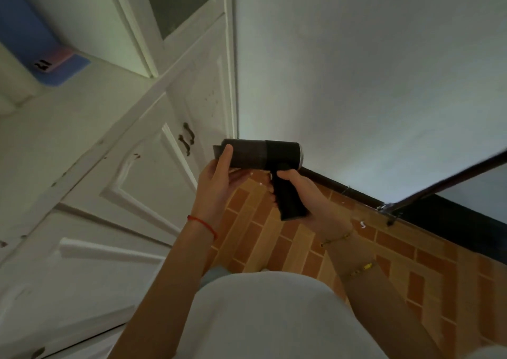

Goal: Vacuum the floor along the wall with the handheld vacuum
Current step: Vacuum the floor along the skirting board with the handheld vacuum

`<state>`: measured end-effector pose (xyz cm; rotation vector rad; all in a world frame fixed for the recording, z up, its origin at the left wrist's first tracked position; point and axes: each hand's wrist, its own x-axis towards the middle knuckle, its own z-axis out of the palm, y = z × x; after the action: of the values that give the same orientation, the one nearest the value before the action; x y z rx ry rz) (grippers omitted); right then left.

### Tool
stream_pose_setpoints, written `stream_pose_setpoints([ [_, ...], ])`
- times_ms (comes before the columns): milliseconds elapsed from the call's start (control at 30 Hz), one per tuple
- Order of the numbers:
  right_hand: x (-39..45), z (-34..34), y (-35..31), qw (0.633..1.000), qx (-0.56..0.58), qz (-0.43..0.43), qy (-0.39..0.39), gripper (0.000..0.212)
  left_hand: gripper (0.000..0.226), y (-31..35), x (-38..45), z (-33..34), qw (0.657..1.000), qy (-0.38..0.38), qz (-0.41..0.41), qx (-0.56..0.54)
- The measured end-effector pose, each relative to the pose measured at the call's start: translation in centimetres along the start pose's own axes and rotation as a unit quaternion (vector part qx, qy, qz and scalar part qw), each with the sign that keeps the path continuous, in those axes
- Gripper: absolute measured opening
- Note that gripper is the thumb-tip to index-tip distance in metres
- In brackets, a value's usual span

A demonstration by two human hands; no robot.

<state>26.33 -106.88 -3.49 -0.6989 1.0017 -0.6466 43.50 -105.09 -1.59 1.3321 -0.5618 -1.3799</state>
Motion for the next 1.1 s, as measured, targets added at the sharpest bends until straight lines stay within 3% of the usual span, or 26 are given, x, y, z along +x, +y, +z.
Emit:
stream_pose_setpoints([
  [433, 5.7, -5.0, -5.0, 0.999, 0.039, -0.009, -0.010, 0.019, 0.040, 1.2, 8.0, 6.4, 0.999, 0.032, -0.006, 0.026],
  [633, 11.4, -5.8, -8.6, 0.994, 0.103, 0.040, -0.024, 0.047, 0.033, 3.3, 14.5, 7.6, 0.997, 0.023, 0.002, 0.069],
  [833, 15.7, -5.4, -12.2, 0.976, 0.194, 0.030, -0.099, 0.018, 0.044, 6.2, 19.5, 8.0, 0.996, -0.007, 0.011, 0.085],
  [1100, 19.2, -5.5, -14.2, 0.973, 0.198, 0.036, -0.115, 0.017, 0.046, 7.7, 24.0, 7.9, 0.996, -0.037, -0.006, 0.084],
])
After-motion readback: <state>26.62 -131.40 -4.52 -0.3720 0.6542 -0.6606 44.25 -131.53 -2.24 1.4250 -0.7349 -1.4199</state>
